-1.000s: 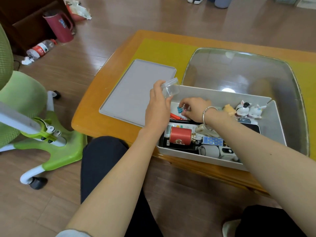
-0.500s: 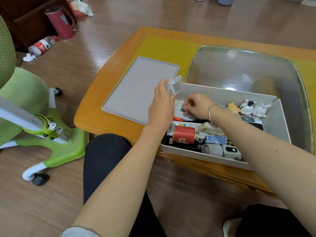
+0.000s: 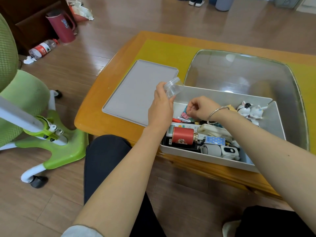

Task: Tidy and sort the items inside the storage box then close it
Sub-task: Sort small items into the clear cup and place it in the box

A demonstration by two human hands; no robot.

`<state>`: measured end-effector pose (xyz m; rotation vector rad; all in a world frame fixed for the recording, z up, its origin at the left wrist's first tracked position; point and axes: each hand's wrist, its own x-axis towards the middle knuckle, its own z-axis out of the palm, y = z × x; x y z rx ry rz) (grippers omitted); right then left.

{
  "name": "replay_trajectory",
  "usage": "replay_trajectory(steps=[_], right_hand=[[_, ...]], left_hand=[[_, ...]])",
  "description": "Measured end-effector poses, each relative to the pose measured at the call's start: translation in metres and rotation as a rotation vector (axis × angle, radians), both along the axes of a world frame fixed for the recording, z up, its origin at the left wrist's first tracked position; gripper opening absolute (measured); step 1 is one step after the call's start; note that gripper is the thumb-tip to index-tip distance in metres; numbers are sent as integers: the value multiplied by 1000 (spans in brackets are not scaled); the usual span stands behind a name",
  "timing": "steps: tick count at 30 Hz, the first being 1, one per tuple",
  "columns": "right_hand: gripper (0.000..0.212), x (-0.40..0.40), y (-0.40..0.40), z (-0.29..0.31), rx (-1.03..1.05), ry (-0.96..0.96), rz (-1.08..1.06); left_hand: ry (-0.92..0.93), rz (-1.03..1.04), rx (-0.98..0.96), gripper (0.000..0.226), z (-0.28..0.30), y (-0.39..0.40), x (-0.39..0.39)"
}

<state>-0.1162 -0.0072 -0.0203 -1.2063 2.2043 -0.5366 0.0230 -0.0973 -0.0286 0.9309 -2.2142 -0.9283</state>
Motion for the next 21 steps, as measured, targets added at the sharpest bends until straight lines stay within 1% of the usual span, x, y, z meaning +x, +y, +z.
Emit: replay_trajectory(steps=[4,6,10,14,18,21], right_hand=[[8,-1,1,3,37,74,35],[7,-3,3,4,-11,107,-7],[8,-9,17,11,-151,46,-135],[9,-18,40,27,-239,41,-212],[8,-23,68,37,-193,32,-257],[7,-24,84,37,-156,171,-206]], left_hand=[[4,-10,-14,44,-1,0,0],[-7,-9,-38,45,-1,0,0],[-82,-9,-140,46,-2,0,-2],[-73,-33,-173,48,-2,1,-1],[-72,-13,-218,47,-3,0,-1],[-61,-3,-235,48,-2,1,-1]])
